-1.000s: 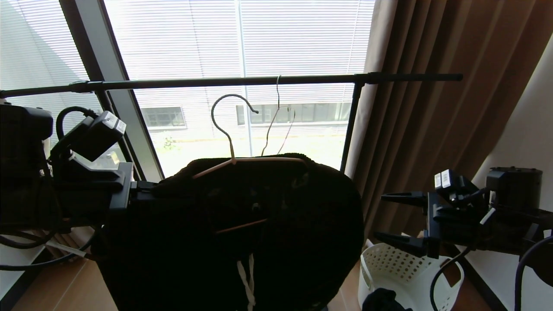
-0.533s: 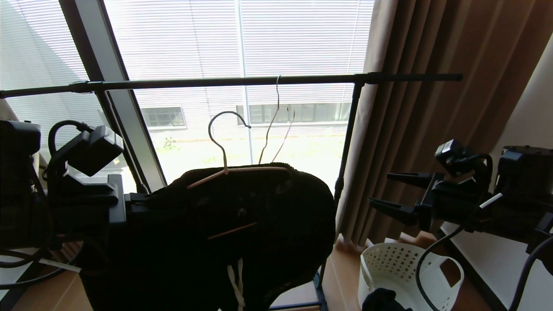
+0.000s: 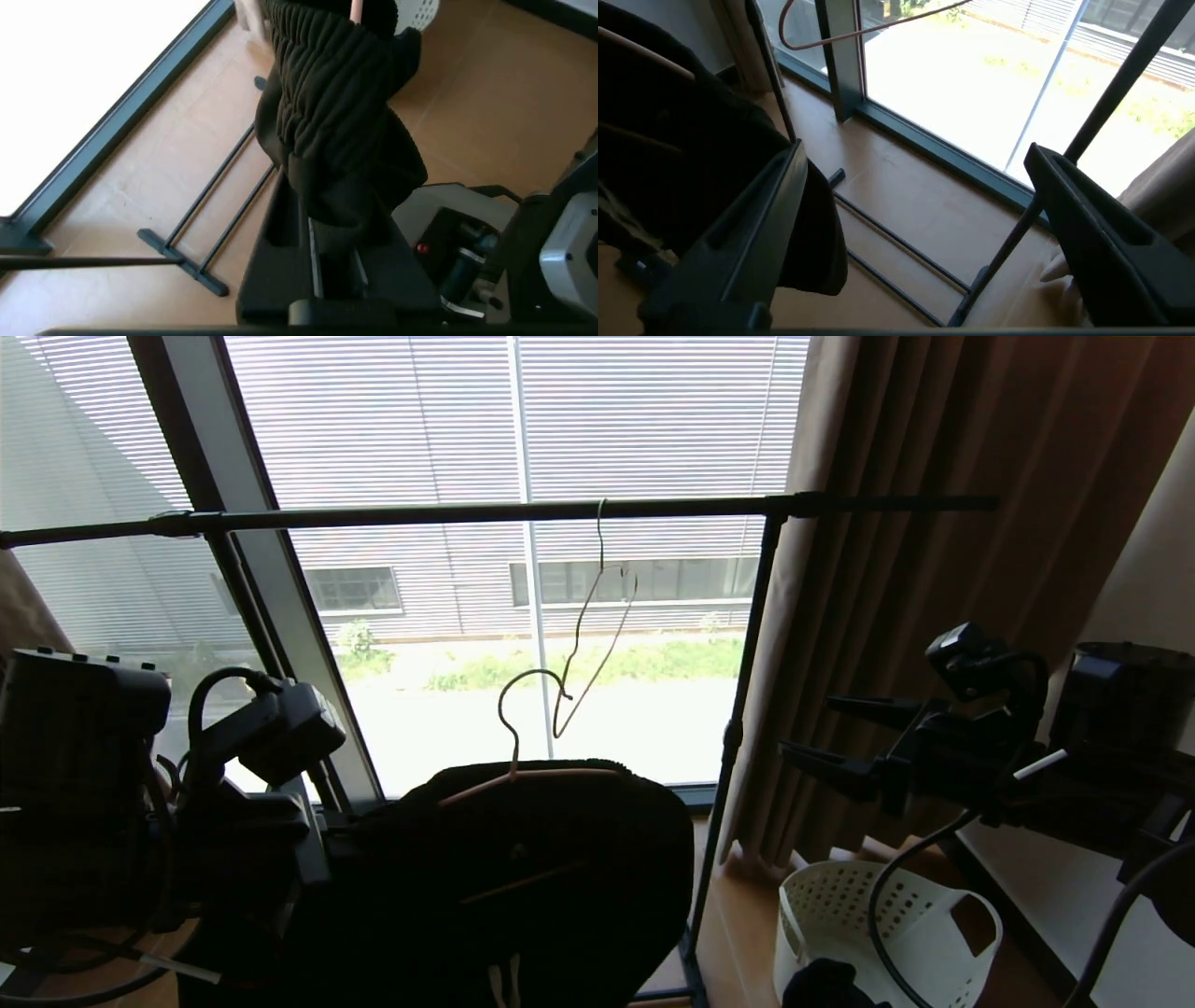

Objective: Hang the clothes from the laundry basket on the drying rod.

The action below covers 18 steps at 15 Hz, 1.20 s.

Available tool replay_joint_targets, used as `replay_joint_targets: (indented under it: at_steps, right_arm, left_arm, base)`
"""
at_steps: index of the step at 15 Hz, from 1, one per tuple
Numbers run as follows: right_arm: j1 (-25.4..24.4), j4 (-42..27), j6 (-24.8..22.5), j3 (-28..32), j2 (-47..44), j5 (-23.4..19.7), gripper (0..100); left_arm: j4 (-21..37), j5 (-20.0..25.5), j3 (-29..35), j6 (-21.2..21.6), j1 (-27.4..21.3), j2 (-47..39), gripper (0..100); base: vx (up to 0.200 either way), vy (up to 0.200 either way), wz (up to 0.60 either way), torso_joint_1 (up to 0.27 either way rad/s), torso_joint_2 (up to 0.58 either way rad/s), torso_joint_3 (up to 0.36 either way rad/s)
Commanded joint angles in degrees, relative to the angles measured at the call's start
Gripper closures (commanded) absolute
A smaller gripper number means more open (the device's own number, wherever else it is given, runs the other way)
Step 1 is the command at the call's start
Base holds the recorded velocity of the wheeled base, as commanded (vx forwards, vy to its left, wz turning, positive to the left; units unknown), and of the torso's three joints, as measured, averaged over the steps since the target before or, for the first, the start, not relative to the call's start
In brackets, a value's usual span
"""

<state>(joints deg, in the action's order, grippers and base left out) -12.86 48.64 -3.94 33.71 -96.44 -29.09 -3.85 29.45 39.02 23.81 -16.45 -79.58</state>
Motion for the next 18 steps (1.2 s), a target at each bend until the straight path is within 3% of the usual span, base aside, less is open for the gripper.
replay_joint_targets:
  at_steps: [1,8,13,16,18]
  right_arm:
    - [-0.1,0.1,0.0,0.2,-0.4,0.0,0]
    - [0.0,0.1,0.0,0.6,-1.3,0.0,0]
    - [0.0,0.1,0.0,0.7,-1.8,0.1,0]
    - [0.0,0.1,0.0,0.7,-2.0,0.1,0]
    - [0.0,0.1,0.1,0.7,-1.9,0.2,0]
  left_arm:
    - [-0.1,-3.0,-0.4,0.0,-1.0,-1.4,100]
    - [0.1,-12.0,-3.6,0.1,-0.4,-0.8,100]
    - [-0.4,-19.3,-2.1,-0.7,0.8,-3.7,100]
    - [-0.5,-19.7,-1.8,-3.6,3.3,-2.5,100]
    - [-2.6,-19.6,-1.5,-9.0,6.5,-1.5,100]
  base:
    - [0.000,0.000,0.00,0.000,0.00,0.000]
    - [0.000,0.000,0.00,0.000,0.00,0.000]
    - [0.000,0.000,0.00,0.000,0.00,0.000]
    - [0.000,0.000,0.00,0.000,0.00,0.000]
    - [0.000,0.000,0.00,0.000,0.00,0.000]
